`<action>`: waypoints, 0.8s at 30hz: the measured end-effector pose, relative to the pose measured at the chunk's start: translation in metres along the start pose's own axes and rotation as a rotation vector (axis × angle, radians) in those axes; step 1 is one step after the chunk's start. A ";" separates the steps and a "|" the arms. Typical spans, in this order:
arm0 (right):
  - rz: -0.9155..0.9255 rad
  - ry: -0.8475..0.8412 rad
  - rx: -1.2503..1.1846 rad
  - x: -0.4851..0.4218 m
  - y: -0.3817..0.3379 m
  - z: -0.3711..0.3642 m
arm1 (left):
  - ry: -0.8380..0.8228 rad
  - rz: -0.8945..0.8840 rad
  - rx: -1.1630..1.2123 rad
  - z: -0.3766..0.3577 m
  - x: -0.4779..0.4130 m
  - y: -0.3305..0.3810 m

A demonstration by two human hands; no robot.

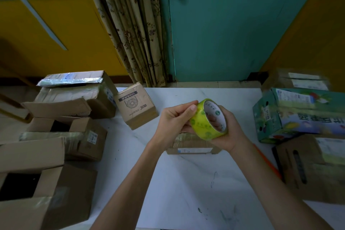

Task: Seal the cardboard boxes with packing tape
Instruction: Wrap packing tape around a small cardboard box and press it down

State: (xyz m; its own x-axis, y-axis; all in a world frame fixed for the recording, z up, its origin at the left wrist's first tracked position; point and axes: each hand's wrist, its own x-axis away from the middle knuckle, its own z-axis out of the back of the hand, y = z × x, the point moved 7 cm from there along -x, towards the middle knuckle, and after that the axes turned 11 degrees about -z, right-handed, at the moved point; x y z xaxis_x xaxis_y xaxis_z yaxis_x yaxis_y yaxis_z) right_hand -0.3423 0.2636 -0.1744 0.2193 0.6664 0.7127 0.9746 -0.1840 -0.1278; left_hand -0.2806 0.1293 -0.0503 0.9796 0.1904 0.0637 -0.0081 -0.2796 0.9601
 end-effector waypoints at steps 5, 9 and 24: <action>0.115 0.007 0.030 0.016 0.002 -0.023 | -0.095 0.025 -0.006 -0.004 0.006 0.002; 0.158 -0.023 -0.023 0.033 0.010 -0.042 | -0.072 0.057 0.053 -0.004 0.007 0.001; 0.196 0.030 0.239 0.045 0.014 -0.050 | 0.001 0.133 -0.030 0.001 0.011 -0.004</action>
State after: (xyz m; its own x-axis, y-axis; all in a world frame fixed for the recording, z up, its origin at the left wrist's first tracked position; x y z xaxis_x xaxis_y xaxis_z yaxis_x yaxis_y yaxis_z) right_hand -0.3213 0.2545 -0.1096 0.4060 0.6129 0.6779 0.8979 -0.1292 -0.4209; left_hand -0.2699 0.1311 -0.0535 0.9695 0.1542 0.1907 -0.1434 -0.2744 0.9509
